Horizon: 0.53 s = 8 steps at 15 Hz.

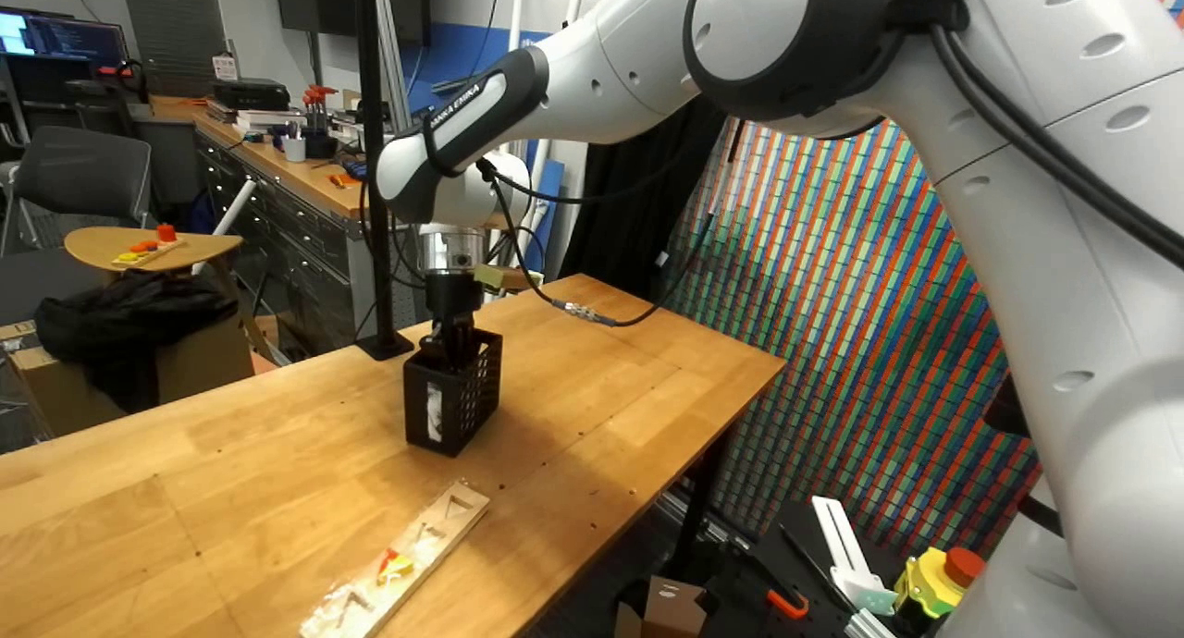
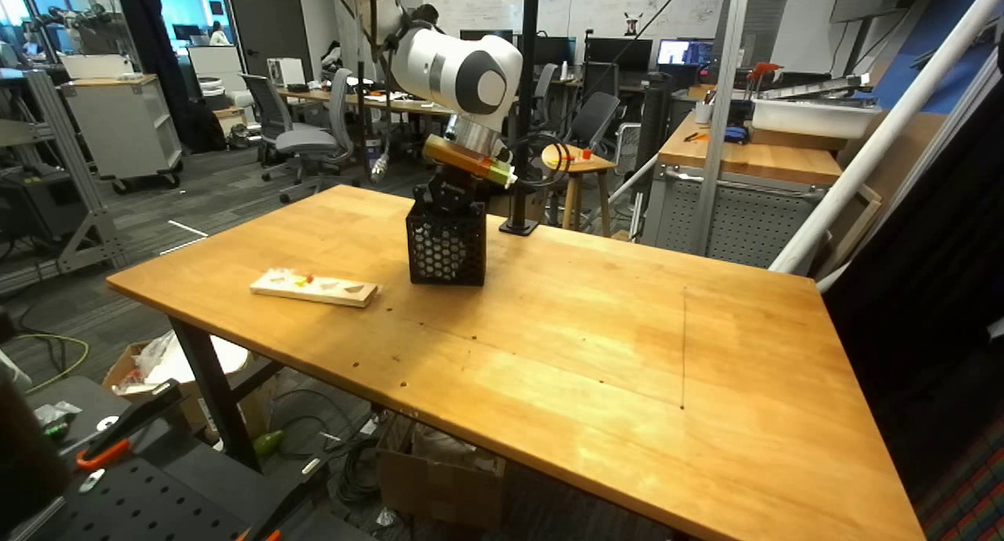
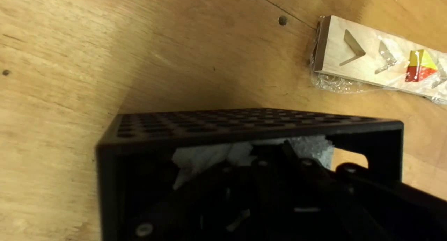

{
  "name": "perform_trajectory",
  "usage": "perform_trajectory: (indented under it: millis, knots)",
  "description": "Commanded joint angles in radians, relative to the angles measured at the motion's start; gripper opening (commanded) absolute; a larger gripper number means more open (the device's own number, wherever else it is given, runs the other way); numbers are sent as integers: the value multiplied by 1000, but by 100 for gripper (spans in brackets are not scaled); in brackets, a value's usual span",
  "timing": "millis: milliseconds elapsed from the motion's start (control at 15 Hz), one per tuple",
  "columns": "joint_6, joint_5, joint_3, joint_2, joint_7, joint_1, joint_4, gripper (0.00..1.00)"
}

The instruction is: Put the white towel in the black box

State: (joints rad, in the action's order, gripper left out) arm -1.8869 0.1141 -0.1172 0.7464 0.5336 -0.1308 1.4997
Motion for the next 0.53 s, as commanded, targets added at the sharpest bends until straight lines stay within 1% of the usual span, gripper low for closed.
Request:
perform_trajectory:
  millis: [0,133,267,467]
  knots:
    - [72,37,-17,85,25,-20,-60,13]
    - [99,41,-12,92,21,-21,-82,13]
    - [98,37,-8,70,17,-20,-83,13]
    - [37,30,1,-22,18,-25,-27,13]
